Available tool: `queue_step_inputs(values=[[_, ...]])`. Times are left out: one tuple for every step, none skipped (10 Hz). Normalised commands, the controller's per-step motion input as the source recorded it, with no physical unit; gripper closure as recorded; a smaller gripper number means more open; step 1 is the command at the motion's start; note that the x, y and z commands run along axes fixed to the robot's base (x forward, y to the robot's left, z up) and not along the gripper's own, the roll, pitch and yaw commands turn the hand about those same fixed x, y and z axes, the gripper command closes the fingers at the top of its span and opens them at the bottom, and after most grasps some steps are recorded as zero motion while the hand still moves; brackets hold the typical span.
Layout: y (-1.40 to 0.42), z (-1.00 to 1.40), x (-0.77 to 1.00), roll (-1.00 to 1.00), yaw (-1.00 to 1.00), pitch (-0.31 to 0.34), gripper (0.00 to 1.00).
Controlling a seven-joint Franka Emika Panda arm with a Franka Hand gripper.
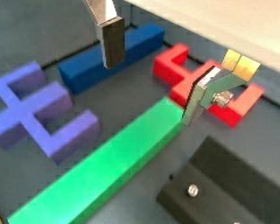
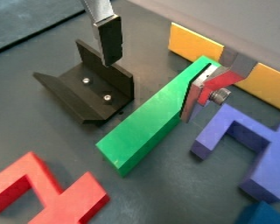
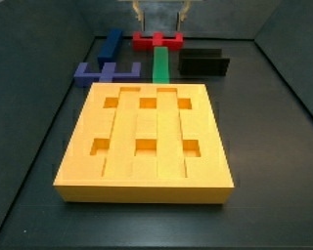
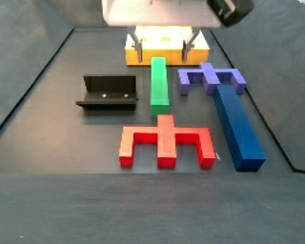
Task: Pick up the green object. Move up. Move to above the board. Insert the green object.
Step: Pick up the green object.
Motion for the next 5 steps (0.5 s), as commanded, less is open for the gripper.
queue_step_inputs(values=[[-0.27, -0.43, 0.19, 0.1, 0.02, -0.097, 0.0], [-0.31, -0.2, 0.25, 0.11, 0.03, -0.016, 0.0], [-0.32, -0.18, 0.27, 0.11, 0.01, -0.006, 0.0], [-0.34, -0.14, 0.15, 0.1, 0.0, -0.021, 0.0], [-0.44, -0.12, 0.21, 0.1, 0.0, -0.026, 0.0]])
